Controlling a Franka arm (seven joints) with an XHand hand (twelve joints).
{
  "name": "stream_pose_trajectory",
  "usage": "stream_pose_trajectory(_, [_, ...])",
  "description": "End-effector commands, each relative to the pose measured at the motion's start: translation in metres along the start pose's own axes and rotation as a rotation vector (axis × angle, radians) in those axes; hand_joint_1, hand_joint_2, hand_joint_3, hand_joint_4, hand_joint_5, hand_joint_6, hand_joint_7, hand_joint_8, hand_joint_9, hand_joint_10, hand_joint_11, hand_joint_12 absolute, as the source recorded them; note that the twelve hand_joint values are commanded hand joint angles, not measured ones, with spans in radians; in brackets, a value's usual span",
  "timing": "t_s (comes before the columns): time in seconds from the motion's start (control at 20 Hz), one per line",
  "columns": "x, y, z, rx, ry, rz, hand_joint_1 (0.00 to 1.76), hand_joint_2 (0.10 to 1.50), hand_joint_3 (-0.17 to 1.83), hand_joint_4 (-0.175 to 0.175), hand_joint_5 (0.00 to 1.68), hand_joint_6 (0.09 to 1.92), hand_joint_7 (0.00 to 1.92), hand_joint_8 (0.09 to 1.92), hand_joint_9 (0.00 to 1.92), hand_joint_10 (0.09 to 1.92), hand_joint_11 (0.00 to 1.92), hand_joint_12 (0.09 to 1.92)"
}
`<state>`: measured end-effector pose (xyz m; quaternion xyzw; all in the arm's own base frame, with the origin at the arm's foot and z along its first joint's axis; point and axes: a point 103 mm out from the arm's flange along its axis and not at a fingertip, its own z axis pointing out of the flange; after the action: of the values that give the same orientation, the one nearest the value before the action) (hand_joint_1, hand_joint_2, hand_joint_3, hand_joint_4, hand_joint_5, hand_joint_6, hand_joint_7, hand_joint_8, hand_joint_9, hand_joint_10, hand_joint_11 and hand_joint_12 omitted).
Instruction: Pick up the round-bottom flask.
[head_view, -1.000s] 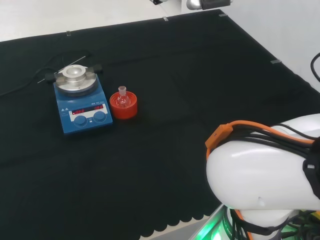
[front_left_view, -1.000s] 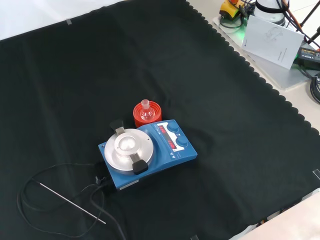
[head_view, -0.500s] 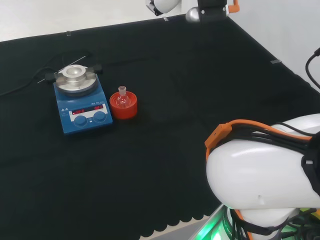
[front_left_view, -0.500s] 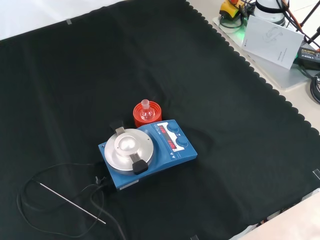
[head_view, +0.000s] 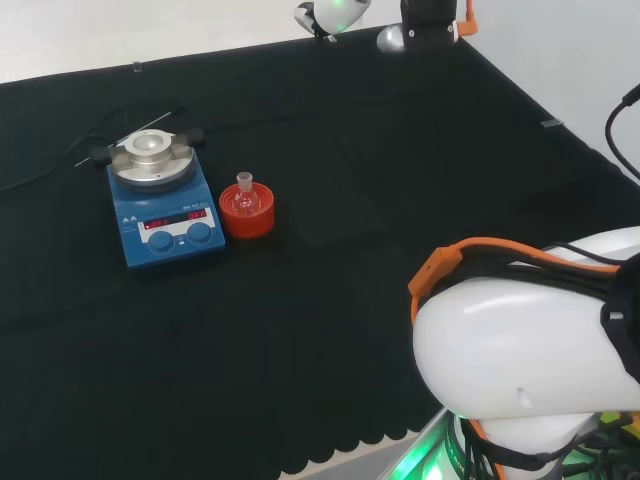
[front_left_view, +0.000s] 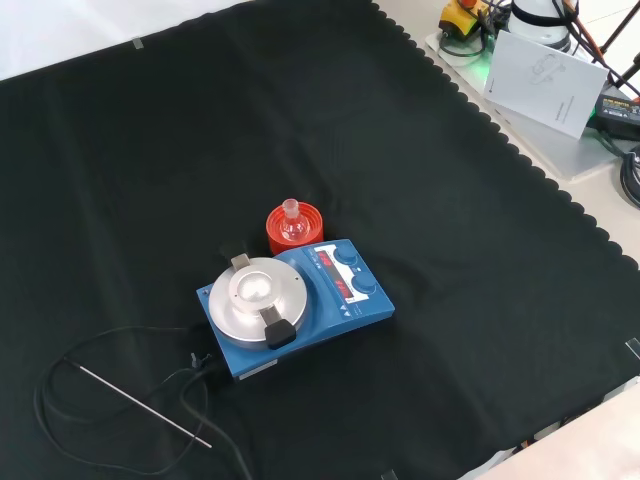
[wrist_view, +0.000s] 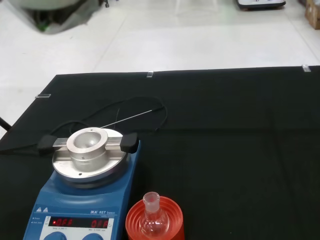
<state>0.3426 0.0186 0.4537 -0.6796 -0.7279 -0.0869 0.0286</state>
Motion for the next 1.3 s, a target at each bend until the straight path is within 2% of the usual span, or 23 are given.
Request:
stream_pose_trajectory(0.05, [-0.019,0.011,0.007,-0.004,0.044,0.007,0.88,0.5,0.92,-0.175,0.43,0.8,0.77,0.92,0.78,0.89,0.44,1.42])
stream_pose_trajectory(0.3, [-0.027,0.008,0.015,0.002,0.095,0.05,0.88,0.5,0.92,-0.175,0.44,0.82,0.78,0.92,0.8,0.9,0.47,1.41])
stream_pose_trajectory(0.55, [-0.027,0.005,0.029,0.018,0.102,0.075,0.88,0.49,0.92,-0.175,0.45,0.83,0.8,0.93,0.82,0.91,0.5,1.41])
stream_pose_trajectory(0.7, [-0.021,0.009,0.043,0.022,0.091,0.068,0.88,0.49,0.93,-0.175,0.45,0.84,0.81,0.93,0.83,0.91,0.51,1.4])
stream_pose_trajectory(0.75, [-0.019,0.012,0.047,0.023,0.047,0.103,0.88,0.49,0.93,-0.175,0.46,0.84,0.81,0.93,0.83,0.91,0.52,1.4])
stream_pose_trajectory(0.85, [-0.016,0.016,0.055,0.024,0.041,0.091,0.88,0.49,0.93,-0.175,0.46,0.85,0.81,0.93,0.83,0.91,0.52,1.4])
stream_pose_trajectory(1.3, [-0.026,0.029,0.08,0.017,0.142,0.095,0.87,0.48,0.92,-0.175,0.46,0.85,0.82,0.93,0.83,0.92,0.53,1.4])
